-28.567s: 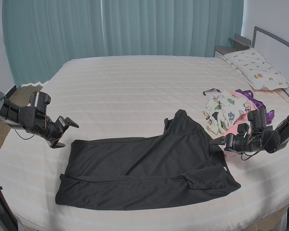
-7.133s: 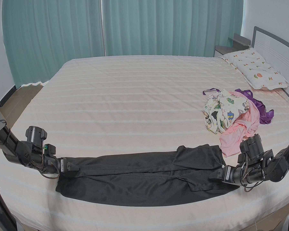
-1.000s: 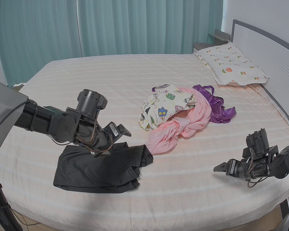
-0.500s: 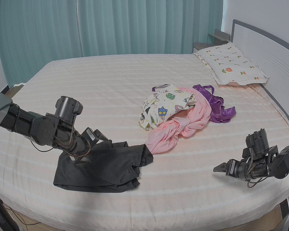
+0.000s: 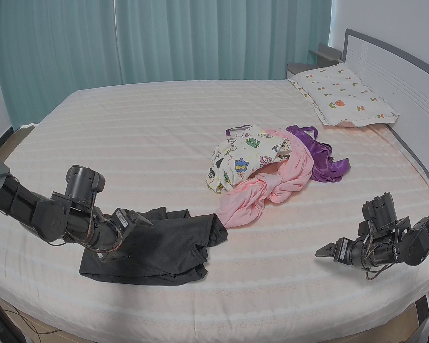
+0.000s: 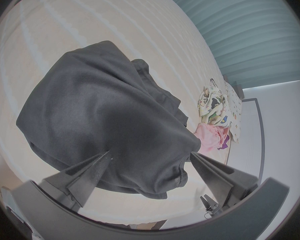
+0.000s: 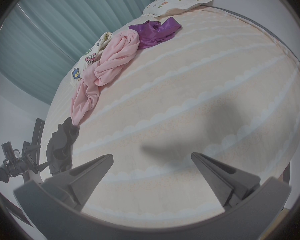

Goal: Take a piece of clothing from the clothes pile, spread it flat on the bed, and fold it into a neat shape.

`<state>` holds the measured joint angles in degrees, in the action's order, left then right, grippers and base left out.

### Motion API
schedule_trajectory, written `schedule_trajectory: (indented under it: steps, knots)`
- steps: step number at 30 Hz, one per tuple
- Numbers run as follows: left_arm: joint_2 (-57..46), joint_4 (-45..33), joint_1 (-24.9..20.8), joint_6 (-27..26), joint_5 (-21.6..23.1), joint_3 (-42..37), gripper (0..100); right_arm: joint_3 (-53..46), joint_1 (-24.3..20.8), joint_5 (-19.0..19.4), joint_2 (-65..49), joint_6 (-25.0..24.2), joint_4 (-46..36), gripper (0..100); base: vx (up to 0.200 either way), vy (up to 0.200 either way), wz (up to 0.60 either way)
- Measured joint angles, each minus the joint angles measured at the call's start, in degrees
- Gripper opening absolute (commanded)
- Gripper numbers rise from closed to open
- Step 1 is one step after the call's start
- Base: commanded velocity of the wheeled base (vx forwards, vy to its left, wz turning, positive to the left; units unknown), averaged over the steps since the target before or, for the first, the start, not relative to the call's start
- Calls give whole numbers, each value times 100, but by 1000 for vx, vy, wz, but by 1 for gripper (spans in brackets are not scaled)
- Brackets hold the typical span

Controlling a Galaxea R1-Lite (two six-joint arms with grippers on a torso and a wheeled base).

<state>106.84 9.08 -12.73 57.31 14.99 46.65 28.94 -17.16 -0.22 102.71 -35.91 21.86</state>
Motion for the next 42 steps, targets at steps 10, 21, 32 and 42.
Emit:
schedule_trajectory:
  steps: [10,21,32,42]
  knots:
    - [-171,165,234,6,251,-236,100,16,-35,1,74,-10,4,100,-60,60,0]
    - [-152,162,356,417,301,-110,100,7,-56,4,107,-21,37,100,0,0,0]
    - [-122,165,557,417,602,-99,100,72,-69,20,110,-46,37,100,0,145,0]
    - [-78,169,883,411,646,9,100,471,-424,-21,239,-293,37,100,0,200,0]
